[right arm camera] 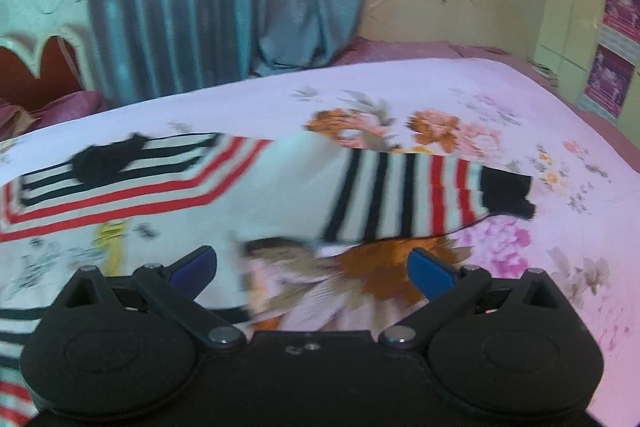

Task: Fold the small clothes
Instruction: 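Move the right gripper to the black sleeve cuff and grasp it, then lift the sleeve with the right gripper and fold it across the sweater body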

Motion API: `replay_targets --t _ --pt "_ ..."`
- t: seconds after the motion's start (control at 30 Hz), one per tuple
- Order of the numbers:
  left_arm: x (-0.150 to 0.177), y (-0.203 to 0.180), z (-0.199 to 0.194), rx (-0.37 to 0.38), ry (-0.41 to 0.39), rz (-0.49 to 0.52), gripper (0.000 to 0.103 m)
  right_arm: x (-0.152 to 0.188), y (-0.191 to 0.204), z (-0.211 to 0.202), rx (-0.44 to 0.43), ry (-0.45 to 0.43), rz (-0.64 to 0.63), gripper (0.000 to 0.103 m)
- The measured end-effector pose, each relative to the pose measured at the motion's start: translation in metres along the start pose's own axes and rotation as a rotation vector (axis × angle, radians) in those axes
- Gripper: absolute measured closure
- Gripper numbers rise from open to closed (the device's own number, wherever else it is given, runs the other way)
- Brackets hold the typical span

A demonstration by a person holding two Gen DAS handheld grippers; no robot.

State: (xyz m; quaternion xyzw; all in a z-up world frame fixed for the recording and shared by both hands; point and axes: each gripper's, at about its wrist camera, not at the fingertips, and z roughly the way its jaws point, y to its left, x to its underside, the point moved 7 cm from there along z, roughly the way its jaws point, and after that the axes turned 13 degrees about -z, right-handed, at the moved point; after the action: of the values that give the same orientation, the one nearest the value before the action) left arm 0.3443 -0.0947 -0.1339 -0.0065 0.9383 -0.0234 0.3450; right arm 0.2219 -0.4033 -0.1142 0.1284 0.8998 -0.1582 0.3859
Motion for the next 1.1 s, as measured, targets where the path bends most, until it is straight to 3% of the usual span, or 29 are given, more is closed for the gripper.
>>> replay_targets --t 0.13,0.23,0.5,0.7,0.77,0.93,1.03,1.1 --pt "-0.005 -0.026 0.02 0.009 0.01 0.007 0.0 0.003 -0.041 0.03 0.039 0.028 0.033 0.01" --pt "-0.009 -0.039 0.032 0.005 0.002 0.012 0.0 0.009 -0.077 0.054 0.067 0.058 0.086 0.021" --pt "-0.015 -0.053 0.059 -0.04 -0.002 0.053 0.0 0.032 -0.151 0.108 0.147 0.156 0.228 0.024" --pt "-0.018 -0.05 0.066 -0.049 -0.006 0.043 0.0 0.036 -0.169 0.136 0.137 0.166 0.309 0.042" --pt "-0.019 -0.049 0.066 -0.048 -0.01 0.044 0.0 0.034 -0.173 0.141 0.138 0.157 0.332 0.057" --pt "-0.018 -0.047 0.07 -0.046 -0.004 0.047 0.0 0.027 -0.176 0.15 0.14 0.132 0.343 0.083" --pt "-0.019 -0.045 0.071 -0.049 -0.001 0.039 0.0 0.026 -0.177 0.149 0.141 0.137 0.338 0.081" --pt "-0.019 -0.043 0.069 -0.053 -0.005 0.038 0.0 0.029 -0.178 0.143 0.13 0.144 0.342 0.059"
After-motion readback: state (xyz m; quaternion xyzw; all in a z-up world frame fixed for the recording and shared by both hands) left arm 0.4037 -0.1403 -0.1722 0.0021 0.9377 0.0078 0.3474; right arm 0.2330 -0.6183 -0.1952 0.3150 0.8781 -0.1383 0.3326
